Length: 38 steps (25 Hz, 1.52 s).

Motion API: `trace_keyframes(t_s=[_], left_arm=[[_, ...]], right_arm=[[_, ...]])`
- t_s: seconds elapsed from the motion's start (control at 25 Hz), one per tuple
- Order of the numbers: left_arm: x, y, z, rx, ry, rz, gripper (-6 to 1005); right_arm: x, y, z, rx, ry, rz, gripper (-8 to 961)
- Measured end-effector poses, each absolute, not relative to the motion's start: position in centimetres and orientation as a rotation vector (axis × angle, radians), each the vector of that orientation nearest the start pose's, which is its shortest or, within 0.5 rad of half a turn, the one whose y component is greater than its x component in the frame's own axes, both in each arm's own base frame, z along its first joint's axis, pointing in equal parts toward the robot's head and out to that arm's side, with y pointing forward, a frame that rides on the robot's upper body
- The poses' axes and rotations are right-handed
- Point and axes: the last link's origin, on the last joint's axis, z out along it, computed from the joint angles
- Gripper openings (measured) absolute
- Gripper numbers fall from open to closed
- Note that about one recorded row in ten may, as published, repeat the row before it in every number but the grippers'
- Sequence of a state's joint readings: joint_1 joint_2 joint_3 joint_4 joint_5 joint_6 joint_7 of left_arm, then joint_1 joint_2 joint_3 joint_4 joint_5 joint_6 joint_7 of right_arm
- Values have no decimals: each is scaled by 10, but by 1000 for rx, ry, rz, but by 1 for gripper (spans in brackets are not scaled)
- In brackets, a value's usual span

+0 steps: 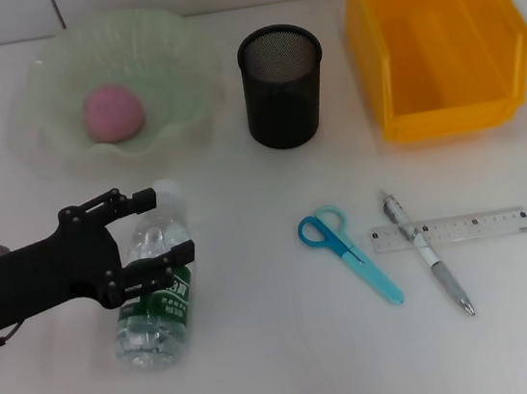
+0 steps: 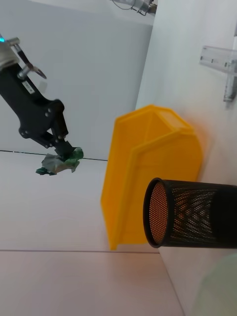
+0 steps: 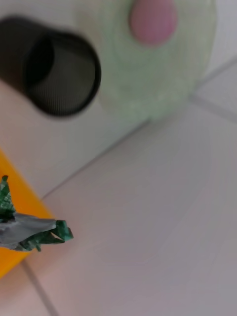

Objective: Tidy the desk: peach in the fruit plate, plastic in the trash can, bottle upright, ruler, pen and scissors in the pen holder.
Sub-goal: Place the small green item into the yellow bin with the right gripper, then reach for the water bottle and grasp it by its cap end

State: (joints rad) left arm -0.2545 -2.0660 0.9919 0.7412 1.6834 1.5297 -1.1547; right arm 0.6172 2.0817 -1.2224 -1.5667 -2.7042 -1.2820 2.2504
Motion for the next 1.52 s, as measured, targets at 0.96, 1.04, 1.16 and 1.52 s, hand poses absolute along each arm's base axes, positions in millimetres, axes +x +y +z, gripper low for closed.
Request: trace_keyframes(t_s=[0.96, 1.04, 1.16, 1.52], left_arm=[[-243, 283, 40, -2691, -568, -813, 826], [-232, 288, 49, -2674, -671, -682, 826], [-213, 294, 57, -2602, -805, -414, 826], [-170, 311, 45, -2393, -1109, -134, 826]], right_arm=[[200, 358, 80, -2339, 506, 381, 488], [211, 338, 76, -2354, 418, 457, 551], [232, 308, 64, -2370, 340, 558, 647], [276, 269, 28, -2449, 359, 637, 843]])
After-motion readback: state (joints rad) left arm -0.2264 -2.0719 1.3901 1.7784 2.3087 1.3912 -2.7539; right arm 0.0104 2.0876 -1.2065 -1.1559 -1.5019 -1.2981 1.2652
